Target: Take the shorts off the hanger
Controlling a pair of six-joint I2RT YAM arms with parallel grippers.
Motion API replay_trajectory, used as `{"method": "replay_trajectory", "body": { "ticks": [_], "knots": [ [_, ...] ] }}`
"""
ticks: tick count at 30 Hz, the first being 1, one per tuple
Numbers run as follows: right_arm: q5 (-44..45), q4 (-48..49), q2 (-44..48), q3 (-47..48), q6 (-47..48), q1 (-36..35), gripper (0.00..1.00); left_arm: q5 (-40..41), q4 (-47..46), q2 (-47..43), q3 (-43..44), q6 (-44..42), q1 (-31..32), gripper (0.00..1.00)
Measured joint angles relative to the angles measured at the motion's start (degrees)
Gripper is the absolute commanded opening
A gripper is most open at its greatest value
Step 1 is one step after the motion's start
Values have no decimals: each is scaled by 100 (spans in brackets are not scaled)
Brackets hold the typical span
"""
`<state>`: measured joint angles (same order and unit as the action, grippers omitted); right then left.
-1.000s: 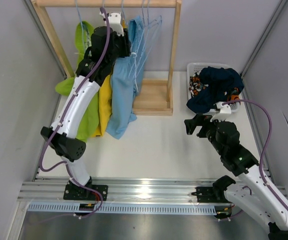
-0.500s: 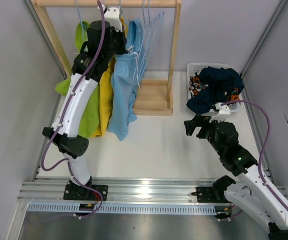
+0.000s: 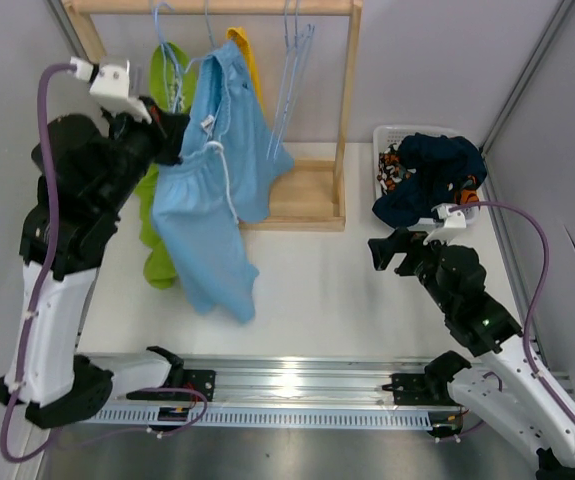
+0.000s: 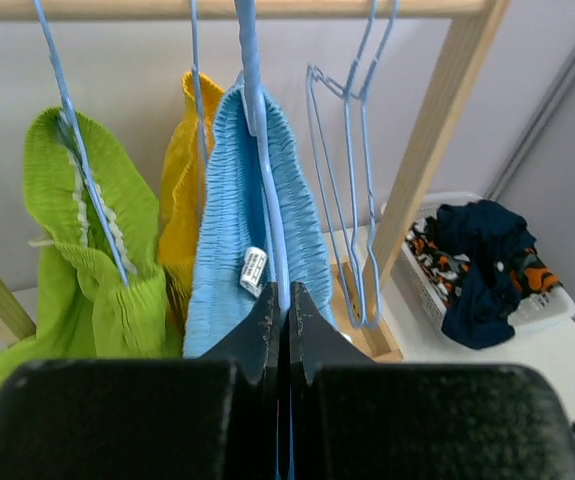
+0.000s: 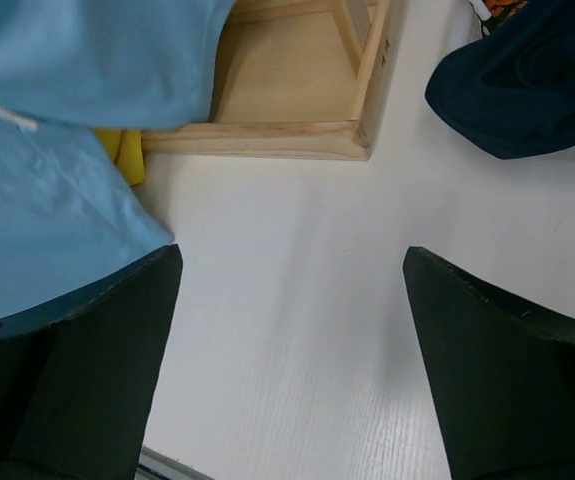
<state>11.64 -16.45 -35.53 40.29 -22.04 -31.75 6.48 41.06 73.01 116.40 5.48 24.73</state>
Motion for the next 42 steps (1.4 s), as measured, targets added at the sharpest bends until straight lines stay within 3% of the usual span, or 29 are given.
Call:
{"method": "replay_trajectory", "body": {
  "ticks": [5, 8, 11, 16, 23, 34, 36, 38, 42],
  "knots": [
    [-507, -9, 59, 133, 15, -2, 100, -527, 57, -1443, -1965, 33, -2, 0],
    [-1211, -7, 4, 332, 33, -7, 99, -944, 595, -2229, -2997, 46, -2, 0],
    [-1998, 74, -118, 599, 46, -63, 99, -1558, 1327, -2771, -3475, 68, 2, 0],
    [-2820, 238, -426, 1001, 120, -247, 99, -2699, 1550, -3405, -3307, 568, 87, 0],
    [-2645, 402, -1150, 1478, 501, -704, 100, -3794, 841, -3477, -2393, 1327, 103, 0],
    [-2197, 1231, -2240, 1919, 756, -953, 98, -4325, 570, -3480, -2658, 1705, 103, 0],
    [-2208, 1388, -2378, 1919, 787, -1016, 41, -4323, 557, -3482, -2693, 1703, 103, 0],
    [-2271, 1537, -2503, 1919, 765, -1049, 0, -4319, 557, -3482, -2706, 1700, 103, 0],
    [-2251, 1602, -2549, 1919, 778, -1067, 0, -4288, 588, -3482, -2710, 1694, 103, 0]
  ]
}}
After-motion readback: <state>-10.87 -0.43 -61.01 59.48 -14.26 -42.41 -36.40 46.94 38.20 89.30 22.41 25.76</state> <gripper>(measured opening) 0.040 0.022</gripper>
